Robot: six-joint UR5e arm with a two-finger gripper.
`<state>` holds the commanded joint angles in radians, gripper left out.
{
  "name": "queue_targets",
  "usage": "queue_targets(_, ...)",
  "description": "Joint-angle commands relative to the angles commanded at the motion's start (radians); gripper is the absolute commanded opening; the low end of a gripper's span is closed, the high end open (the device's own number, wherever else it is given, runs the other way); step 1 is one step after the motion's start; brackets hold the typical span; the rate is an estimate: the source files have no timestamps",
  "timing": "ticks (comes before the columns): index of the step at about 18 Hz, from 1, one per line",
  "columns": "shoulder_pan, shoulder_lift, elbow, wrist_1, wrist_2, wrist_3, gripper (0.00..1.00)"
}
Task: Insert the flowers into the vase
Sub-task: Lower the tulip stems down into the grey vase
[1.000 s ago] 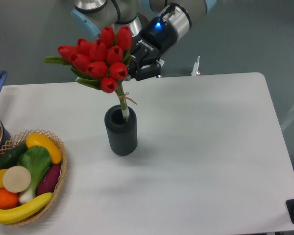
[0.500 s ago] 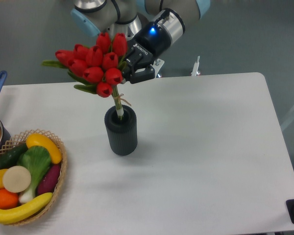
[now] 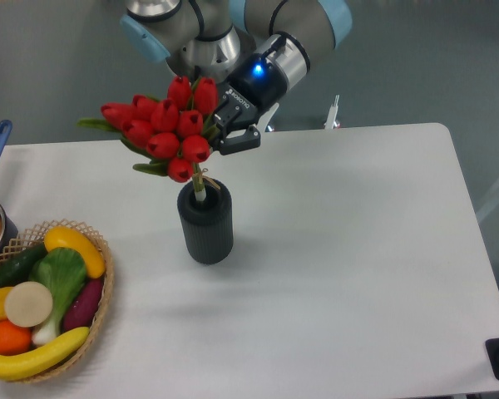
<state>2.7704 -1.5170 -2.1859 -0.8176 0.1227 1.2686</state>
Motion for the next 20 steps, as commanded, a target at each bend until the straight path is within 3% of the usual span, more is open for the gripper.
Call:
queue_targets(8, 0.003, -0.04, -0.032, 0.003, 0.005, 0.002, 0.26)
queue_targets(13, 0.003, -0.067, -0.052, 0.003, 0.005, 0.074, 0.27)
queue_targets(20, 0.009, -0.074, -0.068, 0.003, 0.041, 0.081, 0.27)
